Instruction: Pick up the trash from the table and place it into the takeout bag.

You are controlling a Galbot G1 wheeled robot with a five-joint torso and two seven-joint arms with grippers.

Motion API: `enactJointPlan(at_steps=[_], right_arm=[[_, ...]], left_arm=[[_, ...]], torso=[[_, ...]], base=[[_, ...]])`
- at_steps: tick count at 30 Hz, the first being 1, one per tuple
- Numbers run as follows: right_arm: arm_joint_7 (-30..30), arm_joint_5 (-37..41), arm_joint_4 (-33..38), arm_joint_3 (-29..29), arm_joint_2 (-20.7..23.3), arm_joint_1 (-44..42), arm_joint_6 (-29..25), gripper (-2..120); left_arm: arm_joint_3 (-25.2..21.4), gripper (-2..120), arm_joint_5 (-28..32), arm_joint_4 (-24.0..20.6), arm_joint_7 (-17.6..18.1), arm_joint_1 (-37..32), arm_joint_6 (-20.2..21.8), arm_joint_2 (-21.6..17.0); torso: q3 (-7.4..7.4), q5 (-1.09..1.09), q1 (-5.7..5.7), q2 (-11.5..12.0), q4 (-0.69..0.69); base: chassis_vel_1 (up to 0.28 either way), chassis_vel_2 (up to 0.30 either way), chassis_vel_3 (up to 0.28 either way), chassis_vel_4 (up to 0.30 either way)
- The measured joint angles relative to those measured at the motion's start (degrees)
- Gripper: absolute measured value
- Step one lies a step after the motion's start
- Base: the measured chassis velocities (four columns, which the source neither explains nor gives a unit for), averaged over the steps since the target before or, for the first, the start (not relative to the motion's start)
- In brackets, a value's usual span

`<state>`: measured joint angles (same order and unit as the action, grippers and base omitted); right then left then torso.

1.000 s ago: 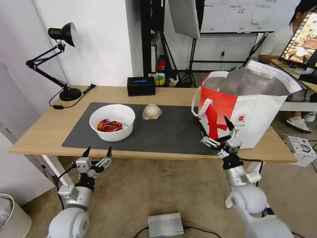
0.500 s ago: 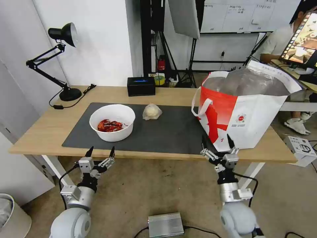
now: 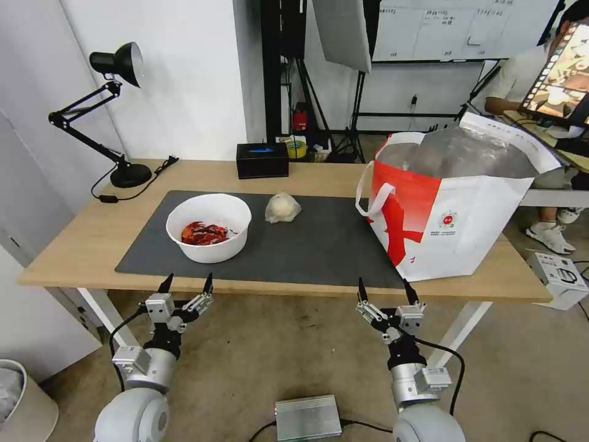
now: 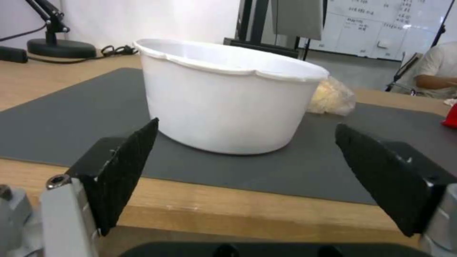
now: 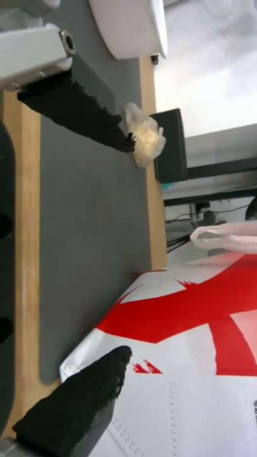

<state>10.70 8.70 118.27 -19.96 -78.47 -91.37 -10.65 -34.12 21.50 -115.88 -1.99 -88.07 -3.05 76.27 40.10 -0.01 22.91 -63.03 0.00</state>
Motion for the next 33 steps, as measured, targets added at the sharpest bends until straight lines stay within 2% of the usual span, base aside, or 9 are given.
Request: enactJointPlan(at_steps=[19, 24, 30, 33], right_arm=[[-0.9, 0.7, 0.3, 0.1, -0.1, -0.3, -0.2, 100], [-4.1, 3.3, -2.8, 1.5, 1.4, 4.2, -3.6, 100], [-5.1, 5.9, -6.4, 3.3, 3.0, 10.7, -4.7, 100], [-5.8, 8.1, -10.9, 5.4, 4.5, 18.0, -5.4, 100]], left_arm=[[-0.3, 100, 0.1, 0.0, -0.1, 0.0, -0.1, 0.1], [-0.7, 100, 0.0, -0.2, -0.2, -0.5, -0.2, 0.3], [-0.9, 100, 0.0, -0.3, -0.2, -1.0, -0.4, 0.4], [-1.0, 100, 0.0, -0.4, -0.2, -1.3, -0.4, 0.8]], torso=[[0.0, 0.0, 0.01, 0.0, 0.0], [0.0, 0.01, 0.01, 0.0, 0.0], [0.01, 0.01, 0.01, 0.0, 0.0], [0.01, 0.0, 0.01, 0.0, 0.01]], base=[[0.0, 0.0, 0.0, 0.0], [0.0, 0.0, 0.0, 0.0], [0.0, 0.0, 0.0, 0.0], [0.0, 0.0, 0.0, 0.0]])
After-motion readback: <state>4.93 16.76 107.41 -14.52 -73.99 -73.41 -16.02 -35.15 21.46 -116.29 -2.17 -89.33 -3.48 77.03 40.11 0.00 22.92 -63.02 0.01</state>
